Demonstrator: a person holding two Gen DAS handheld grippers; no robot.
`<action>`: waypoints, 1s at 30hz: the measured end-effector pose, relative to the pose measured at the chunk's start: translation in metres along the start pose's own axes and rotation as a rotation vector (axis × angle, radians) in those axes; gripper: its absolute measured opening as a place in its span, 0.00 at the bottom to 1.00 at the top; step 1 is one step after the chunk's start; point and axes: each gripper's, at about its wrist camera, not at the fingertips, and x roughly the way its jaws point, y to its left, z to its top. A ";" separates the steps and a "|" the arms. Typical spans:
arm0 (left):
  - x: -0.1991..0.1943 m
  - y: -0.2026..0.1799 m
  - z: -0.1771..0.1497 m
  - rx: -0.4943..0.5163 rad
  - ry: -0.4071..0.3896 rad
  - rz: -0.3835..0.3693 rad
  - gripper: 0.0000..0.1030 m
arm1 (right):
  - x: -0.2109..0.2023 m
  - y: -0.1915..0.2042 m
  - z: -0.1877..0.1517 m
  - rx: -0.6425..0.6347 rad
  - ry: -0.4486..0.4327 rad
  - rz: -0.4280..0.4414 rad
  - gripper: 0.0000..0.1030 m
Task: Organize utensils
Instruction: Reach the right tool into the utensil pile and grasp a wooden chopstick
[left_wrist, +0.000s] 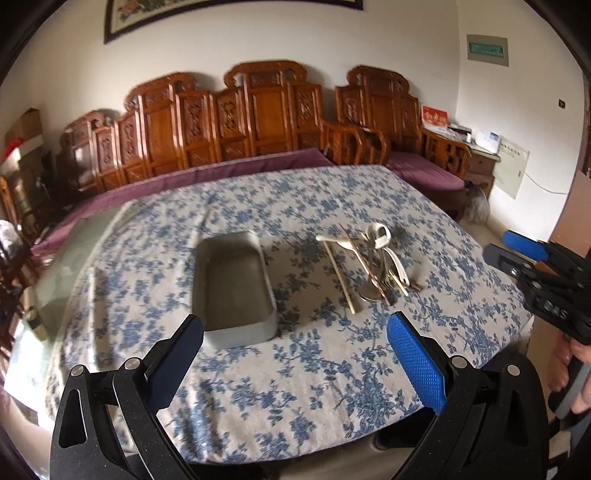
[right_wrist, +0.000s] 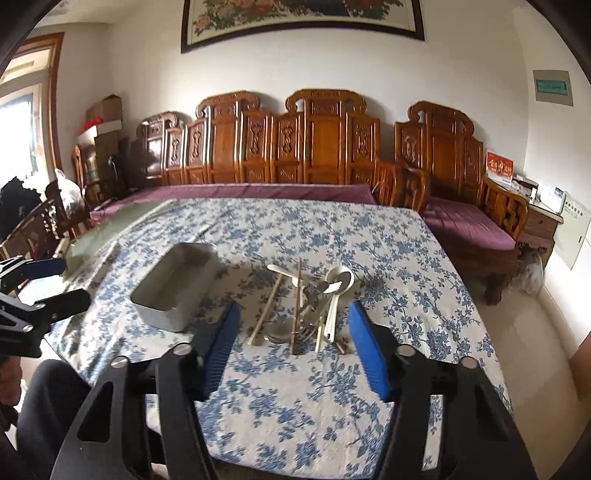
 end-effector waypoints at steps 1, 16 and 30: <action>0.009 -0.002 0.002 0.003 0.013 -0.008 0.94 | 0.009 -0.005 0.001 0.006 0.011 -0.002 0.53; 0.123 -0.023 0.013 0.070 0.166 -0.023 0.87 | 0.168 -0.024 -0.004 0.028 0.184 0.142 0.27; 0.171 -0.035 0.005 0.094 0.250 -0.032 0.87 | 0.245 0.000 -0.024 -0.024 0.343 0.175 0.18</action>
